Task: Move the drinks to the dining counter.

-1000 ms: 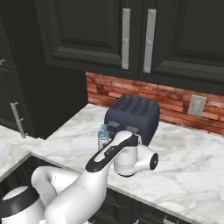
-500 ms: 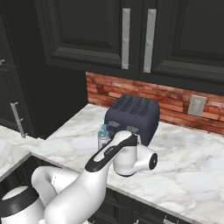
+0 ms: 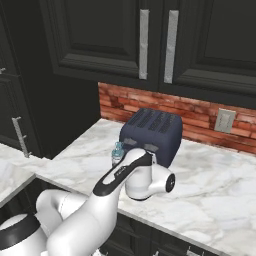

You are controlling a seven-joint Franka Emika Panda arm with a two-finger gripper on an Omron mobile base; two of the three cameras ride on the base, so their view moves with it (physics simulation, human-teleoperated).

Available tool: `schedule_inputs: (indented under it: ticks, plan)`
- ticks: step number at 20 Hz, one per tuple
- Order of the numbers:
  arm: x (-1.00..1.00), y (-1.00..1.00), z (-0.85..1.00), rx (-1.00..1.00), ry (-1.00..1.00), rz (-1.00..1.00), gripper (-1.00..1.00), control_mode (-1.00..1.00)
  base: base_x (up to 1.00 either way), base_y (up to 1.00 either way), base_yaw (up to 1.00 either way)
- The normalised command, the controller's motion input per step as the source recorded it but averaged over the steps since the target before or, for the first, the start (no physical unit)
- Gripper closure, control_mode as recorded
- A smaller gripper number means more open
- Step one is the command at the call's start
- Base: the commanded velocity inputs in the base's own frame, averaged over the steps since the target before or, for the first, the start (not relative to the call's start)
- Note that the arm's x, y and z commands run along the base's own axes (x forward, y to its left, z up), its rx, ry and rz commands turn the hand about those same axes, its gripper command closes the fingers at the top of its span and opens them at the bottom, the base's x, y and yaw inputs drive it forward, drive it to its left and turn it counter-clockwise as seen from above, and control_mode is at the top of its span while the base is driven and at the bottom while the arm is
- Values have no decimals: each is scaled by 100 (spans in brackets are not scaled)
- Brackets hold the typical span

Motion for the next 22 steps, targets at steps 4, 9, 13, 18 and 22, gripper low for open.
schedule_inputs:
  ticks: [4, 9, 13, 18, 22]
  plan:
    - [3, 20, 0, 0, 0, 0, -100, -100, 0, 0, 0]
    - [4, 3, 0, 0, 0, -2, -100, -100, 0, 0, 0]
    - [4, 0, 0, 0, 0, -6, -100, -100, 0, 0, 0]
    - [6, 0, 0, 0, 0, -7, -100, -100, 0, 0, 0]
    - [1, 0, -1, 0, 1, -9, -100, -100, 0, 0, 0]
